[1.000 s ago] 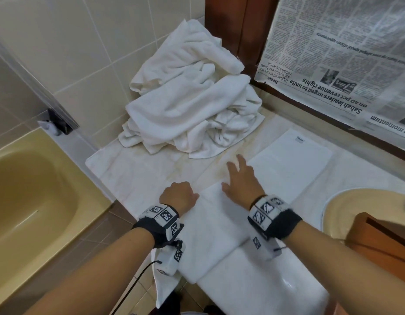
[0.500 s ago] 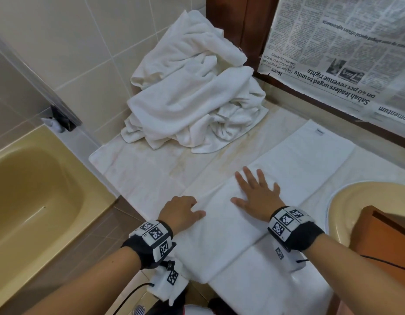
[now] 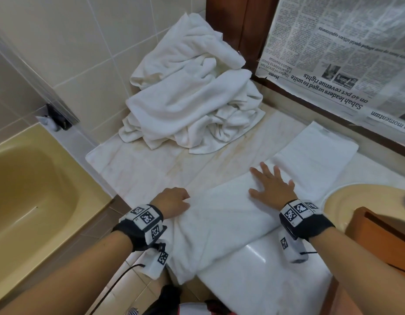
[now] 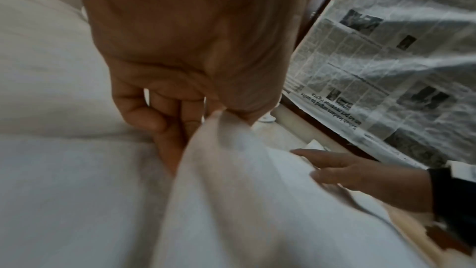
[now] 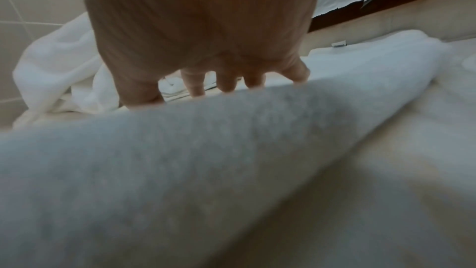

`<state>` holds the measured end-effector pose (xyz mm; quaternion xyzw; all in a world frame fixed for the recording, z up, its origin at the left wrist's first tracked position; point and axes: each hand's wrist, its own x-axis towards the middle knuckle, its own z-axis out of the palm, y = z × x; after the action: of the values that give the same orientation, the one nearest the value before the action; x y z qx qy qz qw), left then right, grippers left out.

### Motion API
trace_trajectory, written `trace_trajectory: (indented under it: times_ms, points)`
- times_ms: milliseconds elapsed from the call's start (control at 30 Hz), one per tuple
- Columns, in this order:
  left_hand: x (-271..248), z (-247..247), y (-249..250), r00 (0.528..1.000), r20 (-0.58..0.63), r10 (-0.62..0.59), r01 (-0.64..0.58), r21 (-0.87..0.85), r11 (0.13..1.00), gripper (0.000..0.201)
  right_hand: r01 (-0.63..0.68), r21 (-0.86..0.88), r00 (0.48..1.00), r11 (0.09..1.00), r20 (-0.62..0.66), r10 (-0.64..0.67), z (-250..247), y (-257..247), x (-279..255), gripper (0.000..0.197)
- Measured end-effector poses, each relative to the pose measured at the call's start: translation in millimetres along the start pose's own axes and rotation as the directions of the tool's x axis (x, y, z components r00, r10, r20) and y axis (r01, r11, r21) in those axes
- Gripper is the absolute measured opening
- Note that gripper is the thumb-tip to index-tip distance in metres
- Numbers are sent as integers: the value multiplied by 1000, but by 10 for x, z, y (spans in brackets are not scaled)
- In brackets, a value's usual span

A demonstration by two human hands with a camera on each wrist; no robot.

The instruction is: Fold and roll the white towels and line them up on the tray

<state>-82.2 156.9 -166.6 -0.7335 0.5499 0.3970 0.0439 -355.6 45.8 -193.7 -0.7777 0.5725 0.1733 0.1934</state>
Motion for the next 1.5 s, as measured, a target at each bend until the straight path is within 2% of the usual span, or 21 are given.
trace_trajectory:
  times_ms: [100, 233, 367, 433, 500, 600, 733, 900, 967, 1033, 1100, 1167, 1233, 1333, 1400, 1500]
  points:
    - [51, 28, 54, 1000, 5, -27, 27, 96, 995, 45, -14, 24, 1000, 1000, 11, 14, -5, -87, -15, 69]
    - [164, 25, 347, 1000, -18, 9, -8, 82, 997, 50, 56, -4, 998, 998, -21, -56, 140, -217, -79, 69]
    - [230, 96, 629, 994, -89, 63, -57, 73, 996, 36, 113, 32, 994, 993, -17, -112, 196, -262, -119, 76]
    - [219, 116, 644, 990, -133, 47, -42, 47, 998, 25, 115, 55, 993, 992, -32, -114, 164, -242, -152, 76]
    - [194, 114, 581, 986, -166, 24, -24, -3, 1000, 20, 63, 39, 996, 997, -60, -61, 170, -209, -219, 74]
    - [137, 127, 435, 982, -188, 1, -8, -35, 999, 16, -10, 15, 999, 1000, 39, 9, 261, -180, -324, 73]
    - [83, 194, 263, 992, -123, 2, -5, -24, 1000, 23, -5, -69, 991, 998, 131, 14, 253, -101, -262, 77]
    - [7, 219, 182, 998, -43, 42, -39, 74, 997, 39, -71, -61, 987, 996, 140, 79, 61, 52, -40, 80]
    - [-16, 241, 169, 999, -19, 46, -44, 84, 996, 34, -89, -70, 987, 994, 128, 97, -22, 108, 53, 79]
    - [-53, 241, 158, 999, -40, 36, -35, 41, 999, 21, -113, -77, 982, 991, 144, 123, -134, 132, 140, 80]
    - [-69, 215, 146, 998, -59, 14, -15, -17, 1000, 17, -150, -71, 975, 986, 156, 159, -250, 87, 180, 81]
    - [-92, 168, 127, 1000, -17, 10, -11, -54, 998, 19, -176, -62, 979, 982, 97, 182, -281, -70, 107, 77]
    - [-102, 126, 86, 1000, 30, 7, -5, -60, 998, 28, -130, -29, 991, 991, 35, 131, -175, -330, -58, 71]
    - [-138, 104, 12, 998, 63, 2, 1, -55, 998, 26, 1, 44, 992, 999, 124, -7, 166, -684, -342, 74]
    - [-175, 110, -37, 994, 107, 9, -7, -17, 1000, 20, -2, -2, 991, 1000, 136, 2, 319, -718, -391, 80]
    - [-230, 136, -114, 964, 264, 41, -61, 68, 996, 18, -28, -39, 991, 999, 127, 33, 271, -604, -286, 82]
